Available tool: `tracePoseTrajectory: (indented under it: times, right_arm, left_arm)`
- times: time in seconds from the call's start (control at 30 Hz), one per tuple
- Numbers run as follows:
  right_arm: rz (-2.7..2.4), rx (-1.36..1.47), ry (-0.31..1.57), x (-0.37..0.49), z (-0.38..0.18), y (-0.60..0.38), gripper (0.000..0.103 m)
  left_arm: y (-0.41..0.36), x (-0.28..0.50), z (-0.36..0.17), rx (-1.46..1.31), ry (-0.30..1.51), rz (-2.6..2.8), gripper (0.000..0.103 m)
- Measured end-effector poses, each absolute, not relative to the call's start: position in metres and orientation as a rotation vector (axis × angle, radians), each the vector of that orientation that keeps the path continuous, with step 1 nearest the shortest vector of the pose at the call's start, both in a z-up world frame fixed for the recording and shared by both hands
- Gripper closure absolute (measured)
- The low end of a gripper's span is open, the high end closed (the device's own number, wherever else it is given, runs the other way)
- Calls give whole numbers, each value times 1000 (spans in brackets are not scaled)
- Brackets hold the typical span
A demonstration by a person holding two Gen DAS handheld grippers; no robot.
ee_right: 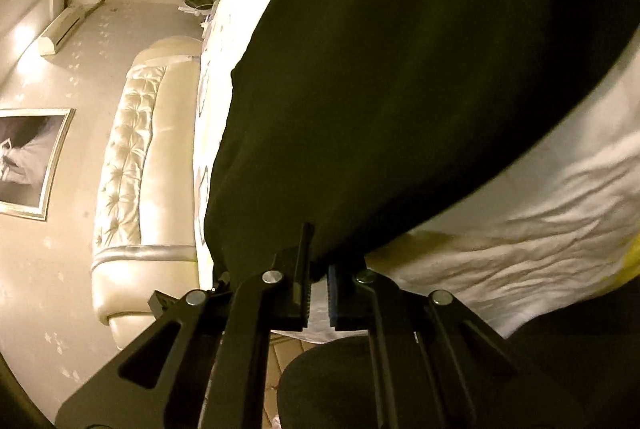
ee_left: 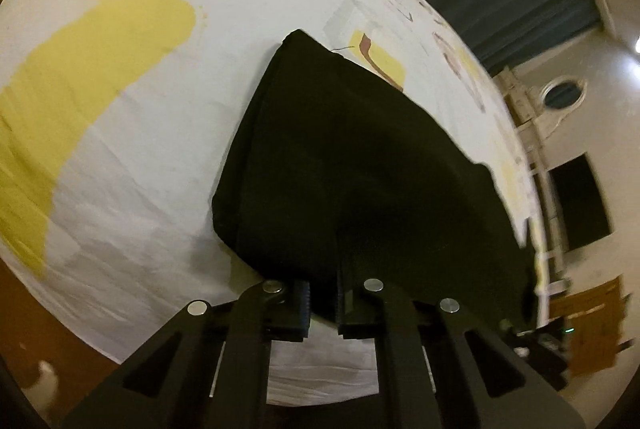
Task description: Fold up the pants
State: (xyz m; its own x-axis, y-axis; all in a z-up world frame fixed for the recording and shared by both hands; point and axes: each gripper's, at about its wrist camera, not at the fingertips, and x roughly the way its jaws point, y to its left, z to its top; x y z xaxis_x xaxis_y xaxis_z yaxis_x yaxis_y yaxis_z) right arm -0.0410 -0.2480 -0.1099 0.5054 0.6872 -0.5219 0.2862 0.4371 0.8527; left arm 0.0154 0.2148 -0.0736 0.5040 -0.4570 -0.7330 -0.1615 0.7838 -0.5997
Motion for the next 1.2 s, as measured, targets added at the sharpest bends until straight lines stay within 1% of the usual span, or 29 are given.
tracePoseTrajectory:
  times: [0.03, 0.07, 0.1, 0.17, 0.2, 0.23, 0.27, 0.3, 0.37, 0.43, 0.47, 0.53, 0.6, 0.73, 0.83, 0.97, 1.07, 1.13, 1.2]
  right_arm:
    - [322, 1137, 1065, -41, -108, -249, 97]
    - [323, 1131, 1071, -42, -105, -251, 93]
    - [320, 1116, 1078, -43, -101, -253, 89]
    - [309, 1069, 1083, -49, -88, -263, 79]
    - [296, 1047, 1078, -53, -81, -269, 69]
    - [277, 1016, 1063, -57, -71, -280, 66]
    - [261, 990, 1048, -60, -62, -290, 63]
    - [244, 962, 1023, -59, -50, -304, 62]
    - [205, 920, 974, -51, -33, -330, 61]
    - [125, 848, 918, -27, -15, -366, 56]
    - [85, 815, 902, -13, -9, -380, 54]
    - [-31, 731, 888, 25, 1, -411, 52]
    - [-130, 657, 906, 64, 2, -434, 52]
    - [-319, 480, 992, 149, -13, -465, 50]
    - [-408, 412, 1052, 192, -32, -479, 50]
    - [-488, 281, 1112, 223, -57, -489, 50]
    - [-513, 243, 1119, 229, -64, -494, 50]
    - [-508, 219, 1127, 230, -63, -496, 54]
    - [-483, 234, 1119, 225, -59, -501, 76]
  left_arm:
    - [215, 16, -73, -685, 1050, -205, 94]
    - [216, 15, -70, -682, 1049, -217, 91]
    - [216, 13, -65, -655, 1043, -219, 90]
    - [213, 4, -52, -568, 1017, -222, 88]
    - [210, 1, -47, -531, 1010, -219, 83]
    - [208, -3, -42, -486, 1005, -209, 78]
    - [206, -7, -36, -437, 1001, -192, 64]
    - [203, -11, -30, -384, 984, -171, 55]
    - [199, -17, -18, -302, 944, -137, 47]
    - [191, -16, -6, -207, 901, -92, 33]
    - [186, -15, 0, -169, 877, -63, 24]
    - [175, -7, 10, -127, 828, -38, 23]
    - [162, 6, 13, -124, 830, -38, 21]
    - [141, 31, 8, -163, 868, -39, 21]
    - [129, 44, 0, -197, 893, -39, 21]
    - [115, 54, -11, -230, 927, -45, 21]
    - [105, 59, -17, -223, 941, -48, 21]
    - [98, 58, -19, -216, 946, -48, 21]
    - [92, 58, -22, -213, 960, -44, 21]
